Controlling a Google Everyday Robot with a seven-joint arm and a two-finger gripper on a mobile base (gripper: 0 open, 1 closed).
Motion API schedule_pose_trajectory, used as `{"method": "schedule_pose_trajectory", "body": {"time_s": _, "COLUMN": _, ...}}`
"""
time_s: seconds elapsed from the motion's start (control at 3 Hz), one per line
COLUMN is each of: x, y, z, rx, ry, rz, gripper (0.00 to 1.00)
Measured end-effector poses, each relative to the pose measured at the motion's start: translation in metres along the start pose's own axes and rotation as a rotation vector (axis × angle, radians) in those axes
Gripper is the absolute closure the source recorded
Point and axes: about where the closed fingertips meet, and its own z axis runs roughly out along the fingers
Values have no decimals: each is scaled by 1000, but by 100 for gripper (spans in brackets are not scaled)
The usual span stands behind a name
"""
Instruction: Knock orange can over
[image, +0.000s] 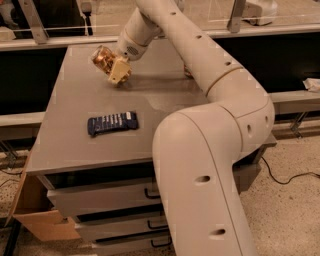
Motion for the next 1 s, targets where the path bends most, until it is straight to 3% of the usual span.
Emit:
{"method": "schedule_pose_trajectory", "body": {"time_s": 0.33, "x": 9, "y": 11, "z": 3, "rx": -51, "ry": 67, "rz": -27, "gripper": 82}}
{"method": "schedule_pose_trajectory", "body": {"time_s": 1.0, "x": 5, "y": 17, "z": 3, "rx": -78, "ry": 98, "rz": -63, "gripper": 35}}
